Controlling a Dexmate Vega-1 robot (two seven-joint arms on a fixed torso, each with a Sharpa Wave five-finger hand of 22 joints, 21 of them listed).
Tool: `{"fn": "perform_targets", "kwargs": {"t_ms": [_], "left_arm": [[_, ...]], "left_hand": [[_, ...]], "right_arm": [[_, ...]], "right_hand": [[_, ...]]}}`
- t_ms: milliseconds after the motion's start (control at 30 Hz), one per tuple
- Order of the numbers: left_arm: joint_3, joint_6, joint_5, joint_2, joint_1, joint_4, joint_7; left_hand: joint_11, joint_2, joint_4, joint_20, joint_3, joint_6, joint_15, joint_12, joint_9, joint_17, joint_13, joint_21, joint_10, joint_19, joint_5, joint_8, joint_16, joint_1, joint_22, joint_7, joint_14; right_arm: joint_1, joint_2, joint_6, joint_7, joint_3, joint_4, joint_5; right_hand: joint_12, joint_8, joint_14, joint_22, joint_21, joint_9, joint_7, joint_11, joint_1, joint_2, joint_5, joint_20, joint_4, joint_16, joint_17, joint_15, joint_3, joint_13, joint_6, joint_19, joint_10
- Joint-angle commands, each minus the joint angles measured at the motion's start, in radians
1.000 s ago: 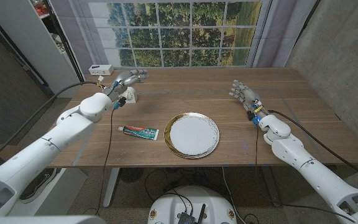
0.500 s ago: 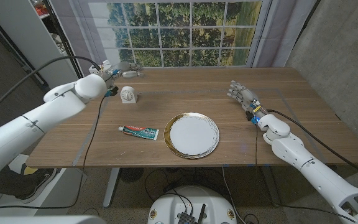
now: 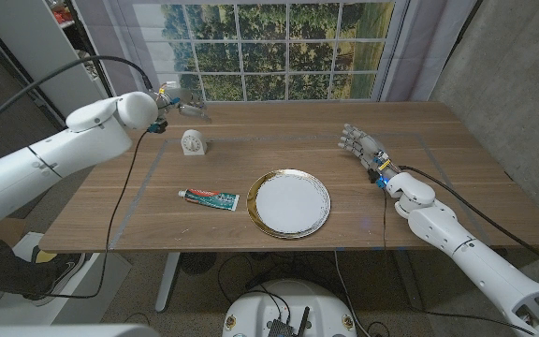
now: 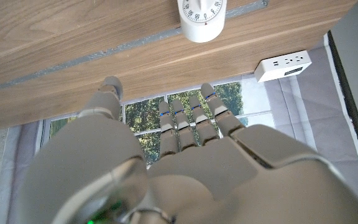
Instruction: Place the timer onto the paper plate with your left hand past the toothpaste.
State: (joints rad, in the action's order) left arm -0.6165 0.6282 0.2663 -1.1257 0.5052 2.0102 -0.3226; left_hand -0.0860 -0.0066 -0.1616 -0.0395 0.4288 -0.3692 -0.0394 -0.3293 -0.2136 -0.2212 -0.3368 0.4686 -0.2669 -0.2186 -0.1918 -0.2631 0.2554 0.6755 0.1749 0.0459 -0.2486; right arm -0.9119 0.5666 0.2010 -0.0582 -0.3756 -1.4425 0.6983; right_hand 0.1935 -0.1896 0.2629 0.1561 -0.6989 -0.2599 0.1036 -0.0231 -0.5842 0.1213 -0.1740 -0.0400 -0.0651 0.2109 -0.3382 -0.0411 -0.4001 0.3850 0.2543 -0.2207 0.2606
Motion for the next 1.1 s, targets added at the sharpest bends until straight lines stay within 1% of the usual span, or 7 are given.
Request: {"fn": "perform_targets", "kwargs": {"t_ms": [33, 233, 333, 533, 600, 833, 1100], "left_arm": [[-0.129, 0.045, 0.327, 0.015, -0.121, -0.021, -0.216], [-0.14, -0.034, 0.404, 0.048, -0.161, -0.096, -0.307], [-0.137, -0.068, 0.43, 0.061, -0.174, -0.125, -0.346], [-0.179, -0.18, 0.503, 0.119, -0.252, -0.244, -0.475], [-0.197, -0.223, 0.525, 0.141, -0.28, -0.283, -0.517], [-0.206, -0.312, 0.554, 0.194, -0.311, -0.372, -0.556], [-0.212, -0.342, 0.571, 0.236, -0.329, -0.473, -0.548]], "left_hand": [[-0.01, -0.007, 0.001, 0.001, -0.009, -0.003, -0.035, -0.007, -0.003, -0.004, -0.005, -0.008, -0.006, -0.002, -0.006, -0.002, 0.006, 0.012, 0.003, 0.012, -0.011], [-0.01, -0.011, 0.002, 0.001, -0.02, 0.02, -0.04, -0.002, -0.002, -0.004, -0.01, -0.019, 0.006, 0.005, -0.009, 0.011, 0.004, 0.026, 0.003, 0.028, -0.003], [-0.008, -0.013, 0.003, -0.001, -0.024, 0.028, -0.038, 0.0, -0.001, -0.004, -0.012, -0.022, 0.009, 0.007, -0.01, 0.015, 0.003, 0.031, 0.003, 0.028, 0.001], [0.004, -0.019, 0.006, -0.007, -0.04, 0.063, -0.032, 0.014, 0.0, -0.003, -0.017, -0.036, 0.042, 0.015, -0.016, 0.033, -0.004, 0.046, 0.003, 0.038, 0.02], [0.002, -0.026, 0.005, 0.007, -0.046, 0.077, -0.037, 0.016, 0.001, 0.0, -0.018, -0.037, 0.044, 0.007, -0.02, 0.04, -0.007, 0.055, 0.004, 0.037, 0.024], [0.003, -0.031, 0.008, 0.012, -0.055, 0.094, -0.037, 0.021, 0.002, 0.004, -0.02, -0.039, 0.052, -0.003, -0.026, 0.048, -0.012, 0.064, 0.005, 0.032, 0.029], [0.005, -0.028, 0.012, 0.013, -0.063, 0.105, -0.039, 0.023, 0.004, 0.008, -0.021, -0.044, 0.051, -0.009, -0.033, 0.053, -0.014, 0.076, 0.006, 0.029, 0.026]], "right_arm": [[0.011, -0.004, -0.035, -0.013, -0.019, -0.005, 0.007], [0.015, -0.01, -0.046, -0.009, -0.026, -0.007, 0.008], [0.008, -0.009, -0.053, 0.001, -0.026, -0.018, 0.01], [0.0, -0.006, -0.069, 0.018, -0.027, -0.037, 0.01], [0.0, -0.006, -0.067, 0.018, -0.028, -0.037, 0.008], [-0.004, -0.012, -0.058, 0.021, -0.031, -0.037, 0.005], [-0.031, -0.013, -0.052, 0.041, -0.027, -0.055, 0.007]], "right_hand": [[0.005, -0.004, 0.011, 0.005, 0.004, -0.002, -0.006, 0.008, 0.002, 0.005, -0.005, -0.024, -0.001, 0.006, -0.001, -0.073, 0.002, 0.002, -0.002, -0.009, 0.006], [0.006, -0.005, 0.016, 0.006, 0.008, 0.001, -0.006, 0.007, 0.003, 0.008, -0.005, -0.024, -0.002, 0.007, 0.003, -0.074, 0.002, 0.0, -0.002, -0.012, 0.009], [0.007, -0.005, 0.019, 0.006, 0.009, 0.001, -0.006, 0.007, 0.005, 0.009, -0.005, -0.023, -0.002, 0.008, 0.005, -0.074, 0.003, -0.001, -0.002, -0.013, 0.009], [0.007, -0.005, 0.024, 0.006, 0.013, 0.004, -0.006, 0.006, 0.008, 0.012, -0.006, -0.021, -0.002, 0.009, 0.009, -0.072, 0.003, -0.004, -0.003, -0.016, 0.012], [0.007, -0.005, 0.025, 0.006, 0.014, 0.004, -0.006, 0.006, 0.008, 0.012, -0.006, -0.021, -0.002, 0.01, 0.01, -0.072, 0.003, -0.004, -0.002, -0.017, 0.012], [0.009, -0.007, 0.031, 0.006, 0.019, 0.007, -0.008, 0.006, 0.012, 0.015, -0.006, -0.018, -0.002, 0.012, 0.014, -0.072, 0.003, -0.007, 0.0, -0.021, 0.016], [0.011, -0.009, 0.034, 0.006, 0.025, 0.01, -0.009, 0.005, 0.014, 0.018, -0.006, -0.016, -0.003, 0.013, 0.019, -0.072, 0.004, -0.01, 0.004, -0.024, 0.023]]}}
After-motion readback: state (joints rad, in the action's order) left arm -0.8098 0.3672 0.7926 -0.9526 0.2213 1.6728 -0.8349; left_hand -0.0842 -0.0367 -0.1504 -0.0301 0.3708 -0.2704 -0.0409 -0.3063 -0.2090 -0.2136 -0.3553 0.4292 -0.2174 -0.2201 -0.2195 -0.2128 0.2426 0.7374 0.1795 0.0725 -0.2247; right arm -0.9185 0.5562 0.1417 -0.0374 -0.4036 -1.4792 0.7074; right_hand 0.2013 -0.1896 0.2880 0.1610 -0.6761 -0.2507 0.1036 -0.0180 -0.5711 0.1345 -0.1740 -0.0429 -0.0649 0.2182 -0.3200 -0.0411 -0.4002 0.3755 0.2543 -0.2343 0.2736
